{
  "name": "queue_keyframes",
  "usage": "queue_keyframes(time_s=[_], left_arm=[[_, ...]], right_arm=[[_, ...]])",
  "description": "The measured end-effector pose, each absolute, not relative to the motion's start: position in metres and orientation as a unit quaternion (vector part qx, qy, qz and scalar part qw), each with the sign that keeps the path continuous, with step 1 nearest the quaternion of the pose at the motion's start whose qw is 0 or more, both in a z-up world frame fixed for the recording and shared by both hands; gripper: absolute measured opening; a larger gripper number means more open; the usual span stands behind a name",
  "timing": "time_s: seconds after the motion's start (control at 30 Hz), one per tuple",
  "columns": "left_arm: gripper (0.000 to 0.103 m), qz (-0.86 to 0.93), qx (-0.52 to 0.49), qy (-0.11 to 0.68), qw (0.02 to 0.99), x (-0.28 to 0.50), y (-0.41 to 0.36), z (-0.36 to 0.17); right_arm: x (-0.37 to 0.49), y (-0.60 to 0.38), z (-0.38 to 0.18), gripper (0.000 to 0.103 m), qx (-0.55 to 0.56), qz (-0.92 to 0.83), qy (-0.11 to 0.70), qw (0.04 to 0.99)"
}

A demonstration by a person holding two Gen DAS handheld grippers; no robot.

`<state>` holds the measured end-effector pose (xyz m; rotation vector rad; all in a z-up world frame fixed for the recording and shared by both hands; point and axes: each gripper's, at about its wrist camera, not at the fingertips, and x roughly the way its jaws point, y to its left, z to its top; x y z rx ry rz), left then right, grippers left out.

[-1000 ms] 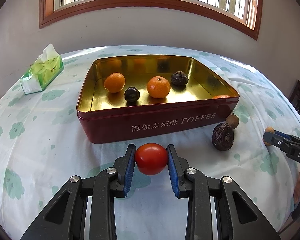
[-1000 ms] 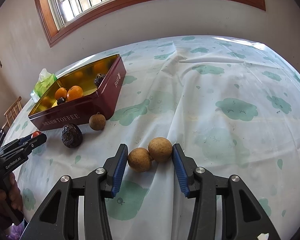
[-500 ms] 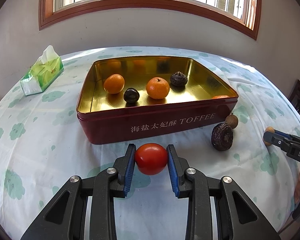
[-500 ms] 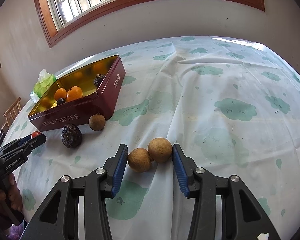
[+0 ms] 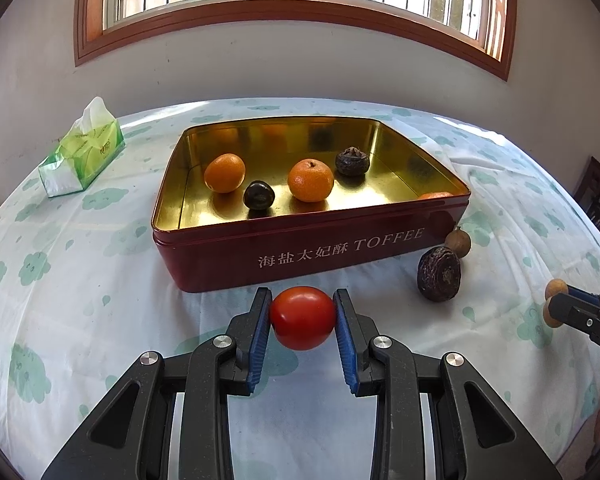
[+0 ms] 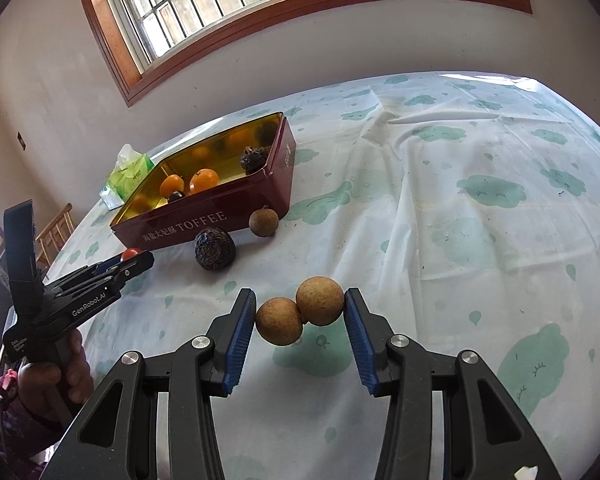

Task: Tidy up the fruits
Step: 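Lift the tomato and the two tan fruits off the table with both grippers, then carry the tomato and tan fruits over the red tin with both grippers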

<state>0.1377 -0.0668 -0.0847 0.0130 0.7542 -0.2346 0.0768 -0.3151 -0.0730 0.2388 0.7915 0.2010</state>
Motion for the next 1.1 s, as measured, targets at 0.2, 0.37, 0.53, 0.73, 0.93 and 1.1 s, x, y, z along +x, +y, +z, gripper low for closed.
queue_keyframes(time_s=[0.2,0.37,0.53,0.73,0.93,1.1], left_arm=[[0.032,-0.112,0.007,0.363,0.925,0.136,-0.065,-0.082],[0.032,-0.100,0.004,0.356,0.929,0.132,-0.058,-0.076],[0.032,-0.096,0.019,0.327,0.940,0.124,-0.054,-0.057],[0.032,-0.089,0.035,0.293,0.951,0.124,-0.053,-0.028],[0.032,-0.083,0.034,0.278,0.956,0.134,-0.052,-0.010],[0.032,-0.076,0.033,0.273,0.958,0.147,-0.052,-0.003]], right_arm=[[0.072,-0.295,-0.054,0.043,0.108,0.128,0.370,0.914],[0.072,-0.281,-0.035,0.043,0.098,0.150,0.353,0.918],[0.078,-0.274,-0.023,0.043,0.097,0.164,0.340,0.921],[0.091,-0.265,-0.013,0.043,0.093,0.177,0.331,0.922],[0.107,-0.253,-0.003,0.043,0.087,0.192,0.319,0.924],[0.120,-0.243,0.000,0.043,0.084,0.203,0.313,0.924]])
